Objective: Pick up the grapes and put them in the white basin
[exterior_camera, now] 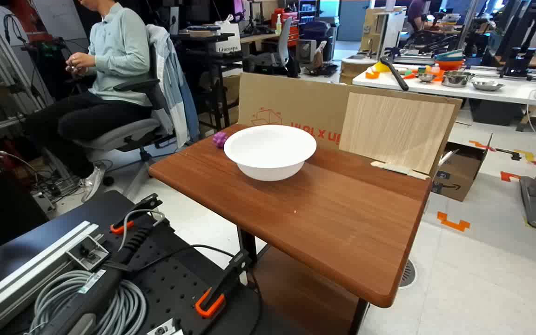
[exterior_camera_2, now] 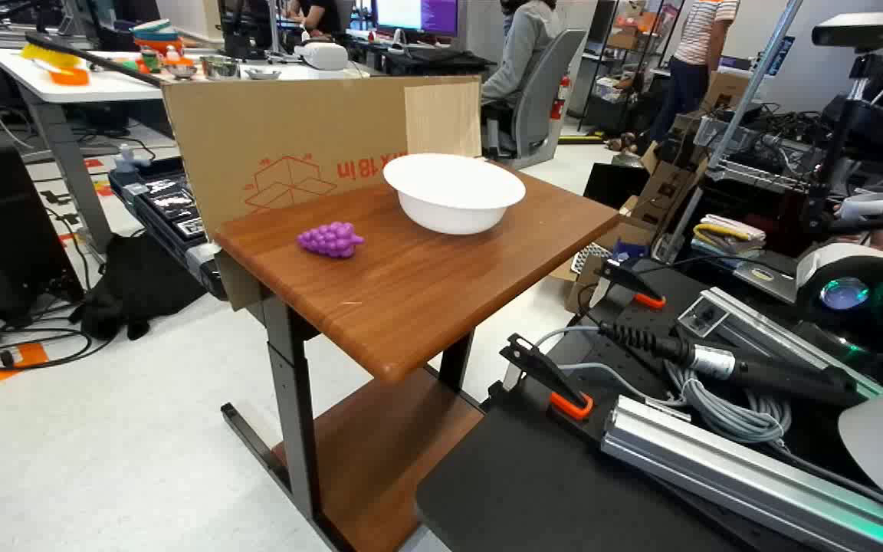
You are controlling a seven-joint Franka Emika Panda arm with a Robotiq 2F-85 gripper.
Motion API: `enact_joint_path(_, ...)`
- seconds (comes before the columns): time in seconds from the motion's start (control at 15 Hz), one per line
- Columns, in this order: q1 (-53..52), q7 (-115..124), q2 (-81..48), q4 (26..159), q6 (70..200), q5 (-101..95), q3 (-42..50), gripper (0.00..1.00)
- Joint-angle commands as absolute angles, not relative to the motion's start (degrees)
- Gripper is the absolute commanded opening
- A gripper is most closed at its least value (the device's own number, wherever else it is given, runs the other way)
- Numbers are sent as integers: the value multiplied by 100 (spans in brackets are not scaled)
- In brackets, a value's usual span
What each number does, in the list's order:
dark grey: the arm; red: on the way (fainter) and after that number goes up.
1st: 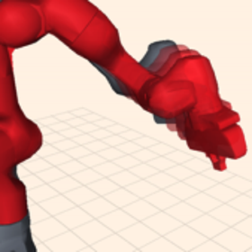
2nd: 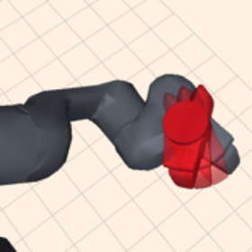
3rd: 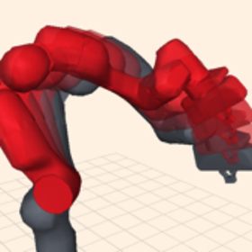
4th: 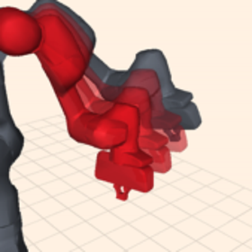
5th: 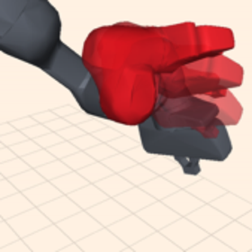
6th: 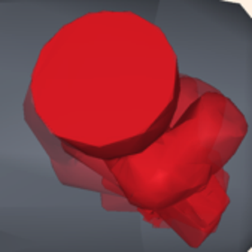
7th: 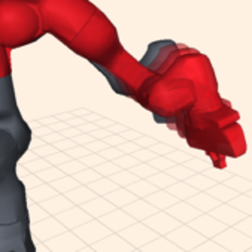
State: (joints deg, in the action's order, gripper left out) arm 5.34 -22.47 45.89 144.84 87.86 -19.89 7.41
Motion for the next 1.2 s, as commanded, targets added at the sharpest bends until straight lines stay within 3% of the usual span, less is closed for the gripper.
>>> enact_joint_path(0.0,354,-2152,4600,14467,8737,-2060,867,100)
enact_joint_path(0.4,-48,-2625,4247,14302,8868,-2035,850,100)
enact_joint_path(0.87,-974,-3629,2692,13170,9448,-1890,579,100)
enact_joint_path(1.13,-900,-2697,2240,12843,9978,-1740,157,100)
